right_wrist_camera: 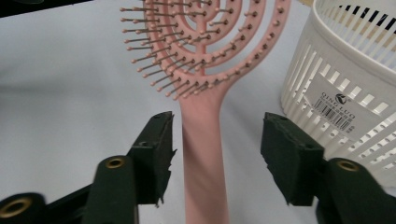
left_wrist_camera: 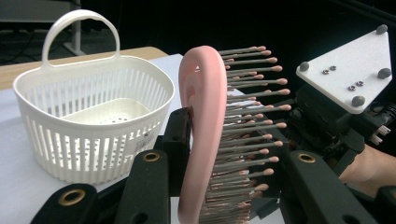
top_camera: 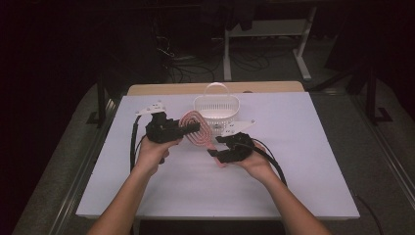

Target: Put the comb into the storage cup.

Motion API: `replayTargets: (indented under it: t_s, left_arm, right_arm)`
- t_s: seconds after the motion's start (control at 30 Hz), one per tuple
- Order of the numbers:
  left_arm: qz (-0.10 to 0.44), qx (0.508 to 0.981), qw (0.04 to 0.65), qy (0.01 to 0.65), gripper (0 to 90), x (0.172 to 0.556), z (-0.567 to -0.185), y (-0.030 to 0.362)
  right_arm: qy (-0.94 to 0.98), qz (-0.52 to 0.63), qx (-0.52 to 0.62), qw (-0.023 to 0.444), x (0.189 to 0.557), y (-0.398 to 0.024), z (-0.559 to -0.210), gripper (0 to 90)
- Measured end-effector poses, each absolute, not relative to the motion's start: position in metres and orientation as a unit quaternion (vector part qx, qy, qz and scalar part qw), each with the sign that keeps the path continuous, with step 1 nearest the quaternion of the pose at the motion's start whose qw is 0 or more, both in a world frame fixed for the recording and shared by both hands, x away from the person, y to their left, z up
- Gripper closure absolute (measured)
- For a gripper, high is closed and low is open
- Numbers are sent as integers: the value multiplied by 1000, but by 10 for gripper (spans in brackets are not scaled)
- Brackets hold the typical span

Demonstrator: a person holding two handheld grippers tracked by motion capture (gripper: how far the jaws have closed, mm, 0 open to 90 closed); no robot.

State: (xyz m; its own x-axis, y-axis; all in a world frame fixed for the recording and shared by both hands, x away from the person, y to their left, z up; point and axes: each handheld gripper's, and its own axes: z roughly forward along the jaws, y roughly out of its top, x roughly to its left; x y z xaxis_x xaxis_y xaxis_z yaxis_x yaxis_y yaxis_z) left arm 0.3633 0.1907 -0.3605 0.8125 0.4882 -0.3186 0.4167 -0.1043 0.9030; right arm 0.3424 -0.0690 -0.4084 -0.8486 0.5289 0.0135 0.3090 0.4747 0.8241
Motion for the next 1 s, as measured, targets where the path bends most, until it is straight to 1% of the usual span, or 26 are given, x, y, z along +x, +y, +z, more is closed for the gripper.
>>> replayTargets:
  t_s: [0.03, 0.07, 0.1, 0.13, 0.17, 0.27, 0.3, 0.4, 0.5, 0.57, 0.7, 0.73, 0.77, 0.93, 1.0]
  left_arm:
    - [31, 741, 597, 306, 649, 363, -360, 193]
    - [31, 741, 597, 306, 649, 363, -360, 193]
    - [36, 742, 596, 305, 649, 363, -359, 194]
    - [36, 742, 596, 305, 649, 363, -359, 194]
    - [39, 741, 596, 306, 649, 363, -358, 196]
    - [40, 739, 598, 307, 649, 363, -357, 198]
    - [42, 738, 598, 308, 650, 363, -356, 200]
    - [45, 737, 599, 309, 650, 364, -355, 202]
    - [48, 736, 599, 312, 650, 364, -354, 205]
    - [50, 735, 600, 312, 650, 364, -354, 206]
    - [53, 732, 602, 314, 650, 364, -352, 209]
    - [53, 732, 602, 314, 651, 364, -352, 209]
    - [54, 731, 603, 315, 651, 364, -351, 211]
    - [59, 727, 606, 316, 651, 364, -348, 217]
    - [59, 726, 607, 317, 651, 364, -348, 217]
  right_arm:
    - [848, 453, 249, 118, 343, -70, -408, 374]
    - [848, 453, 249, 118, 343, -70, -408, 374]
    - [846, 455, 251, 119, 344, -72, -407, 347]
    - [846, 455, 251, 119, 344, -72, -407, 347]
    - [843, 458, 258, 115, 344, -74, -406, 323]
    - [842, 458, 263, 113, 345, -76, -406, 310]
    - [841, 456, 267, 115, 346, -78, -405, 288]
    - [839, 456, 274, 113, 347, -80, -405, 260]
    - [837, 449, 286, 127, 346, -83, -405, 244]
    - [834, 451, 290, 128, 346, -85, -405, 232]
    - [828, 456, 303, 124, 345, -90, -405, 175]
    - [828, 456, 303, 124, 345, -90, -405, 175]
    - [826, 454, 311, 124, 344, -92, -407, 148]
    - [818, 458, 321, 134, 341, -101, -410, 125]
    - [815, 459, 325, 138, 339, -105, -410, 103]
